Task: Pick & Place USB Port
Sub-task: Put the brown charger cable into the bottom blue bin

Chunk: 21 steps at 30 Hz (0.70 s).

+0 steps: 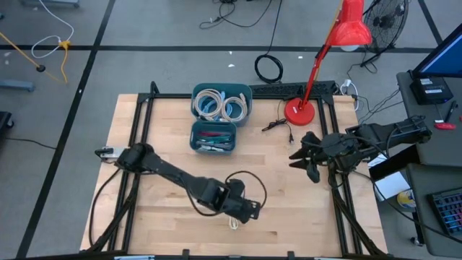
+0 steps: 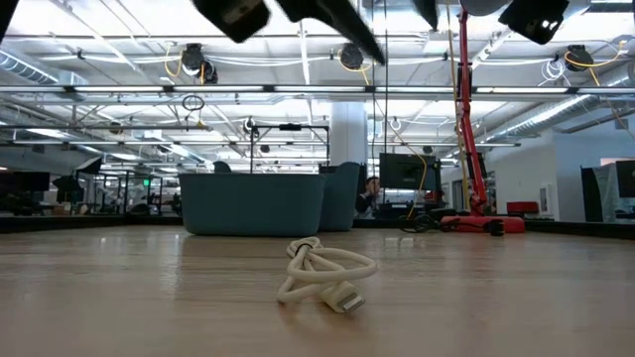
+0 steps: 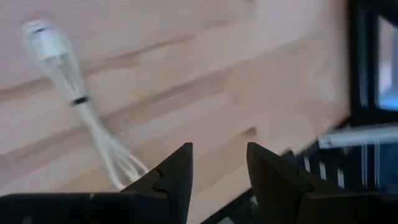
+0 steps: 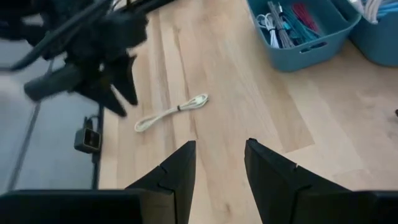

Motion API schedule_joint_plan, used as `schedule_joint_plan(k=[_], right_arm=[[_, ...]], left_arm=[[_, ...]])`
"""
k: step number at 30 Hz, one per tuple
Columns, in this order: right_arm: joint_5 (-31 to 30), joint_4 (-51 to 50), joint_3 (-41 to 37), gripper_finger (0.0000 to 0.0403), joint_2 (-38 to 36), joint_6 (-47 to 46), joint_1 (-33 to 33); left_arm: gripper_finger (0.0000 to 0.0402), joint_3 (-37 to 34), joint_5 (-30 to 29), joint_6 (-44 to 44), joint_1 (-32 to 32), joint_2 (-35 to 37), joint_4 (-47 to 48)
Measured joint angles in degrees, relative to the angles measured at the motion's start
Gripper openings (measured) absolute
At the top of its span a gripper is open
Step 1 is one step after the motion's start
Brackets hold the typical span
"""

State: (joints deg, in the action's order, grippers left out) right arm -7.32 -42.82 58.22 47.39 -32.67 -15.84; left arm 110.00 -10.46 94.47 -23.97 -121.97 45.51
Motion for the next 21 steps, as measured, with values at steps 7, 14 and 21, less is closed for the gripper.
schedule_joint_plan(k=[7, 14, 21], right_arm=[[1.6, -0.3, 0.0, 0.013, -0.4, 3.5, 0.0], [2.3, -1.3, 0.0, 0.013, -1.2, 5.1, 0.0], [3.0, -2.6, 0.0, 0.013, -1.9, 6.0, 0.0]], left_arm=[[0.0143, 0.0, 4.8, 5.9, 0.2, -1.2, 2.8], [0.0079, 1.3, 8.1, -1.7, 3.1, -5.1, 7.1], [0.0045, 5.2, 15.2, -7.4, 6.5, -9.1, 15.1]])
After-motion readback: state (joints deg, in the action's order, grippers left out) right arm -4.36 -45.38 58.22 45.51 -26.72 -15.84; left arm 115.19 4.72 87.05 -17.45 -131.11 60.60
